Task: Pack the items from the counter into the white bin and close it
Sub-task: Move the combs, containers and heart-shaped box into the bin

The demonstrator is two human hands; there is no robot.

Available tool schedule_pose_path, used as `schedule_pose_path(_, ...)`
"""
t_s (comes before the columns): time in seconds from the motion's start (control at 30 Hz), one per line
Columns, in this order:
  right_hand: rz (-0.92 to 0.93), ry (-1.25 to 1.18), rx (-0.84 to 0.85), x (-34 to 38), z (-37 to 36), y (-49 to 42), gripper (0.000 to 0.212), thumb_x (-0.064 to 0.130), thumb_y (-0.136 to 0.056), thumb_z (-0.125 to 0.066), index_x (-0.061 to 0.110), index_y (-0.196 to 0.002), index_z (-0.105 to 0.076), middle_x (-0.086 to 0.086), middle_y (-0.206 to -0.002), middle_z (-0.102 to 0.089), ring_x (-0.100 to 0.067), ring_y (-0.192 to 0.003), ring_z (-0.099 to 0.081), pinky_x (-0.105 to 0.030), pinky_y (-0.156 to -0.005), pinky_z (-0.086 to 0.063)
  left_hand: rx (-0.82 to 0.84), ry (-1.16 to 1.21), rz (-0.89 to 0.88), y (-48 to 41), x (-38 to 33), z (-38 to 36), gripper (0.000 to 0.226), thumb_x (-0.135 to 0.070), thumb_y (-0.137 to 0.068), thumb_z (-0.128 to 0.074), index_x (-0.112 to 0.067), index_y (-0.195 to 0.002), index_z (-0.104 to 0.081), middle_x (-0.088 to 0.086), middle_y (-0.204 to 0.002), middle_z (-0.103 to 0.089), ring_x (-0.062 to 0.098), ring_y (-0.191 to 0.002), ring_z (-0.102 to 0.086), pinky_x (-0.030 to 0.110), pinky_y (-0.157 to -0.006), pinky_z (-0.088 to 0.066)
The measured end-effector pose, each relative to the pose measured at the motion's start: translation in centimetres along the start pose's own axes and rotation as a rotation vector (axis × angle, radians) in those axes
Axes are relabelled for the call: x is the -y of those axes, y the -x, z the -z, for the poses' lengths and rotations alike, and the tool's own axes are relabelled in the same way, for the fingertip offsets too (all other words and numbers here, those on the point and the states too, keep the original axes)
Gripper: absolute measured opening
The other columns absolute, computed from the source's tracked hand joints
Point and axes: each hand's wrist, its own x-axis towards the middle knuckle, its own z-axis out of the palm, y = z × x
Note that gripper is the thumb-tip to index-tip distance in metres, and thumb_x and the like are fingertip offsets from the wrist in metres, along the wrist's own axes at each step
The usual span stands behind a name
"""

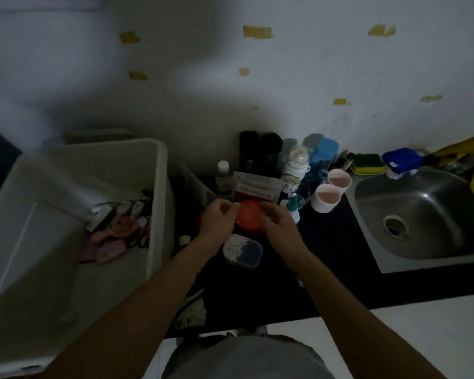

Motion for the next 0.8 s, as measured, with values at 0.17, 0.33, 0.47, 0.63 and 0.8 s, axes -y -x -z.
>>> schedule_pose_path(0.17, -0.056, 0.093, 0.069, -3.9, 0.2, -0.9, 0.043, 0.014, -0.092, -0.054, 0.022, -0.134, -0.052, 0.011, -0.120, -0.061, 0.007, -0.101, -0.059, -0.007, -0.079, -0.044, -0.086, 0.029, 0.103, 0.6, 3.4, -1.5, 0.023, -0.028, -0.098, -0.053, -0.008, -0.101, -0.063, 0.007, -0.098, -0.065, 0.020, -0.090, -0.059, 0.030, -0.077, -0.047)
schedule_pose_path(0.33, -0.123, 0.153, 0.133, -6.4, 0.0, -1.4, 0.044, 0.014, -0.090, -0.056, 0.026, -0.132, -0.052, 0.004, -0.127, -0.060, -0.001, -0.101, -0.059, -0.008, -0.072, -0.045, -0.104, 0.025, 0.212, 1.1, 5.5, -2.4, 0.017, -0.021, -0.098, -0.050, -0.011, -0.109, -0.057, 0.004, -0.105, -0.061, 0.015, -0.087, -0.057, 0.024, -0.069, -0.045)
schedule_pose_path(0.47, -0.156, 0.263, 0.221, -8.2, -0.3, -1.2, 0.063, 0.015, -0.086, -0.065, 0.016, -0.144, -0.041, -0.003, -0.140, -0.049, -0.010, -0.115, -0.051, -0.007, -0.076, -0.045, 0.019, -0.003, 0.282, 1.7, 6.8, -2.6, 0.028, -0.020, -0.098, -0.051, -0.015, -0.125, -0.051, 0.001, -0.122, -0.056, 0.018, -0.104, -0.057, 0.031, -0.087, -0.049)
schedule_pose_path(0.63, -0.194, 0.285, 0.331, -9.4, -1.3, -0.7, 0.088, 0.013, -0.079, -0.077, 0.012, -0.151, -0.025, -0.008, -0.146, -0.042, -0.017, -0.126, -0.047, -0.021, -0.095, -0.043, 0.118, -0.027, 0.317, 2.2, 6.8, -2.9, 0.051, -0.013, -0.099, -0.047, -0.018, -0.147, -0.034, 0.010, -0.143, -0.045, 0.026, -0.127, -0.048, 0.035, -0.105, -0.042)
schedule_pose_path(0.8, -0.192, 0.334, 0.322, -9.7, -2.5, -0.9, 0.101, 0.006, -0.069, -0.080, 0.009, -0.150, -0.019, -0.012, -0.144, -0.040, -0.022, -0.127, -0.047, -0.035, -0.099, -0.048, 0.136, -0.001, 0.327, 2.2, 5.7, -3.5, 0.051, -0.009, -0.099, -0.048, -0.014, -0.148, -0.033, 0.012, -0.146, -0.043, 0.027, -0.129, -0.046, 0.035, -0.108, -0.041)
